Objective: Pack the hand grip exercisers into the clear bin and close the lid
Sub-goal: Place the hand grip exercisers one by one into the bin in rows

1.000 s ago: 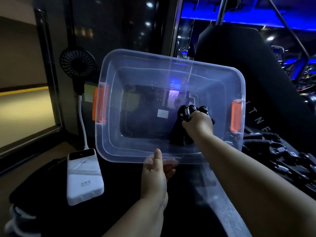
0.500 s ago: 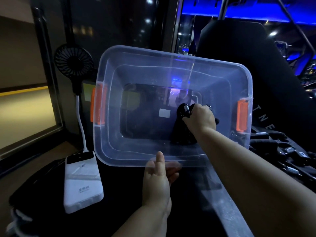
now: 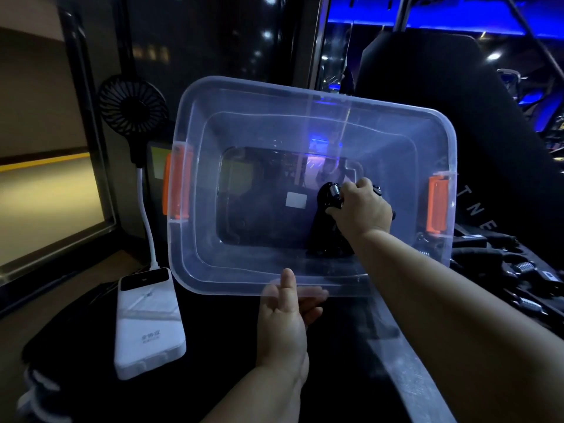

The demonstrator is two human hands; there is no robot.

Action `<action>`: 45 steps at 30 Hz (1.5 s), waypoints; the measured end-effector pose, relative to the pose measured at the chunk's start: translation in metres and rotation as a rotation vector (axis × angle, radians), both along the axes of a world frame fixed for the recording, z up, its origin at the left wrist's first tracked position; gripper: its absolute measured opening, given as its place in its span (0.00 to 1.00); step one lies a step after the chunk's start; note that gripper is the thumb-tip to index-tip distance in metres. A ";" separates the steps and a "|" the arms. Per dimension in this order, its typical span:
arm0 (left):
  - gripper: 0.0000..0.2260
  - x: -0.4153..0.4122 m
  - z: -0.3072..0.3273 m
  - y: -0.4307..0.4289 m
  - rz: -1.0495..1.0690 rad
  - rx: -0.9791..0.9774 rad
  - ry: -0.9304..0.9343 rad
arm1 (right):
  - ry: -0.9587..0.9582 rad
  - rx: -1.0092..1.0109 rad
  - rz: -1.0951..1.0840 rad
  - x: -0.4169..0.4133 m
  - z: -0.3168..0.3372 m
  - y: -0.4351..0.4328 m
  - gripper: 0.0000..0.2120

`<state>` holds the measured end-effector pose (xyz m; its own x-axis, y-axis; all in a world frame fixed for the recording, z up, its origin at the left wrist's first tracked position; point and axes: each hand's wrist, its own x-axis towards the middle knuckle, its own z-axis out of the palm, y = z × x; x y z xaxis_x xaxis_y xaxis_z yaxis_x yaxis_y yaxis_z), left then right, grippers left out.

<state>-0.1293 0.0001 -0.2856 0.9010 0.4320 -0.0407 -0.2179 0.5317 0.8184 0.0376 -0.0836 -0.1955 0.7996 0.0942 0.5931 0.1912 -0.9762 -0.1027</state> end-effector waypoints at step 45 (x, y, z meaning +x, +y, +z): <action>0.16 0.001 -0.001 0.000 0.043 0.076 0.031 | -0.075 0.377 -0.115 -0.127 -0.061 -0.197 0.06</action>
<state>-0.1281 0.0001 -0.2867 0.8803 0.4731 -0.0336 -0.2136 0.4586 0.8626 -0.0895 -0.2802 -0.2564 0.7456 -0.2288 0.6259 0.1035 -0.8880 -0.4480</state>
